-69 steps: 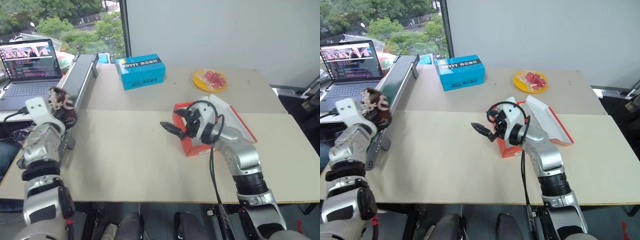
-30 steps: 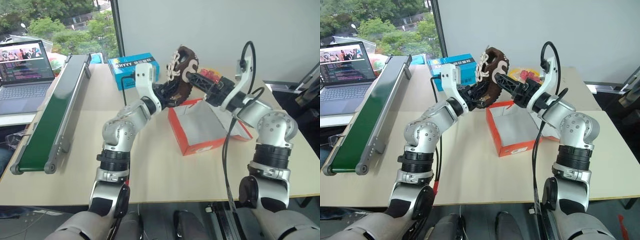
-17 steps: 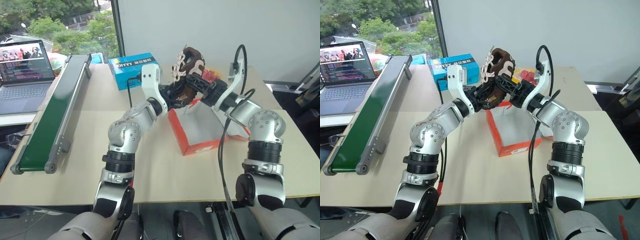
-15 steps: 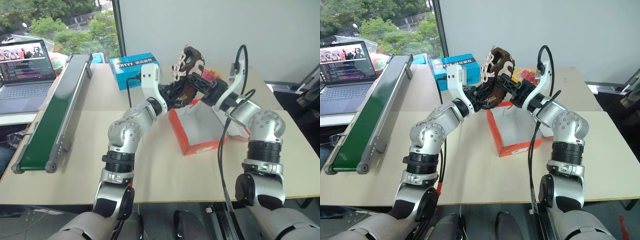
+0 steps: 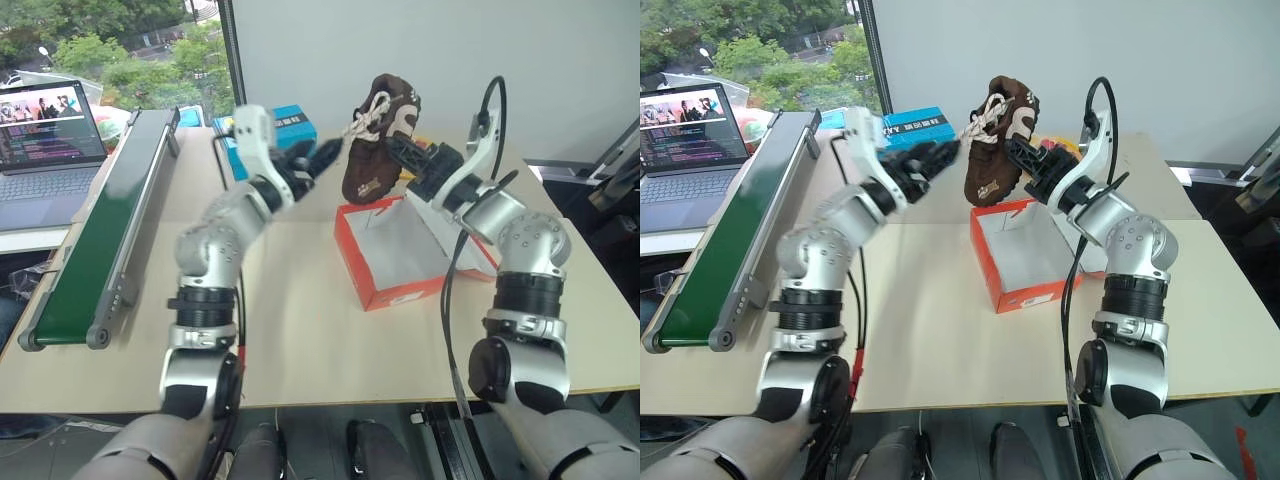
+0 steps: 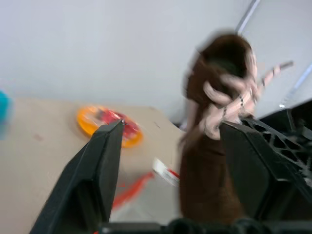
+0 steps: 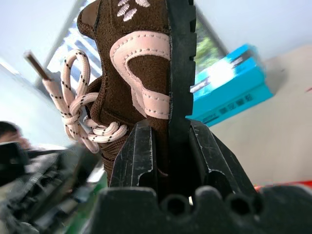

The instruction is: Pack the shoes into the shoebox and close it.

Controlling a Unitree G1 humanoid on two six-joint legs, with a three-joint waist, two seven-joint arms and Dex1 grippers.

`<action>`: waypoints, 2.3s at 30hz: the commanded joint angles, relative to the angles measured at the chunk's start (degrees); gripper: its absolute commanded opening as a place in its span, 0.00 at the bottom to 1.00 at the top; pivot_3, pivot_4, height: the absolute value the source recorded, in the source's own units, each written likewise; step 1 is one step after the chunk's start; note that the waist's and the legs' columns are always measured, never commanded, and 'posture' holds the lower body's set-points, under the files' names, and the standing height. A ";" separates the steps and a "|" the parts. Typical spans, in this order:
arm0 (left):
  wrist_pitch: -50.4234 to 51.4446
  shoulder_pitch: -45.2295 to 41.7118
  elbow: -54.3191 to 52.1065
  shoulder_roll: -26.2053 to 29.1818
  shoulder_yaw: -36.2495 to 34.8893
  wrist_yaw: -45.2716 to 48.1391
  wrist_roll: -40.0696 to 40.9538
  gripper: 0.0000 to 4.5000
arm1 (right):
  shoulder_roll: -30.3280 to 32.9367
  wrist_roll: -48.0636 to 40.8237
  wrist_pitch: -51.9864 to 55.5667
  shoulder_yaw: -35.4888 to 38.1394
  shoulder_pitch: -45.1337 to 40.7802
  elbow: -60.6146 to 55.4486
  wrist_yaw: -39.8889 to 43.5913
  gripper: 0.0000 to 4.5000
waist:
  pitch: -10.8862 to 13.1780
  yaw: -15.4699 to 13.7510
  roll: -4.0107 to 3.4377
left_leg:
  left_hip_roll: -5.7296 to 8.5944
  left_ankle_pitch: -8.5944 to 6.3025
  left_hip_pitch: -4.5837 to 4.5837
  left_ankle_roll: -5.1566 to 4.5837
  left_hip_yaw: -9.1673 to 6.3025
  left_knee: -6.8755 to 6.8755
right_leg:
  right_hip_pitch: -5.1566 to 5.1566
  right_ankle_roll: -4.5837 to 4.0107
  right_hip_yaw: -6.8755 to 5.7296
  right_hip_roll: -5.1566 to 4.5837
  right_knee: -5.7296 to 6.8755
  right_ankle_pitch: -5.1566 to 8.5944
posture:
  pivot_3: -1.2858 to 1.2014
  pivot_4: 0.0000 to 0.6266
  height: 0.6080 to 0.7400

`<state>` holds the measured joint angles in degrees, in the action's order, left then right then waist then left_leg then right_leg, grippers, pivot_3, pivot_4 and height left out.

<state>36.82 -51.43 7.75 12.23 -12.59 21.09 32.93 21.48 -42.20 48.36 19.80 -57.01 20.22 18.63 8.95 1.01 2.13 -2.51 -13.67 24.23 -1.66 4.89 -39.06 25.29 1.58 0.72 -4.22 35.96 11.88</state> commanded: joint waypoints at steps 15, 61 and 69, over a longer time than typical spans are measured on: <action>1.17 11.21 -9.90 6.43 3.39 -1.41 -4.35 0.71 | 10.90 32.18 -4.54 -25.61 -15.67 31.62 15.23 0.09 | 0.03 -0.19 -0.04 | 0.01 0.00 0.07 0.01 0.12 0.04 | 0.04 0.01 0.01 -0.06 0.00 -0.01 | 0.52 0.24 1.00; 2.98 18.33 -15.61 10.44 1.32 -6.19 -8.61 0.71 | 3.83 35.40 -5.74 -19.40 -7.07 -0.50 19.73 0.99 | 0.04 0.08 -0.08 | -0.03 0.03 -0.06 0.06 -0.04 0.03 | 0.01 0.01 0.02 -0.03 0.17 -0.02 | 0.52 0.24 1.00; -1.53 25.79 -16.04 11.77 -5.82 -10.19 -11.41 0.76 | -2.69 28.50 -14.83 -22.04 5.56 -9.91 27.11 1.00 | 0.04 -0.22 -0.08 | -0.02 0.02 -0.05 0.05 0.03 0.04 | -0.06 0.01 -0.07 -0.07 0.16 -0.02 | 0.52 0.24 1.00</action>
<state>37.70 -25.76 -5.79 23.52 -16.21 11.67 21.76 20.13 -10.09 34.93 -3.34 -51.48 15.18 44.14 8.99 0.78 2.05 -2.54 -13.64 24.19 -1.60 4.89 -39.02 25.26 1.58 0.65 -4.29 36.15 11.86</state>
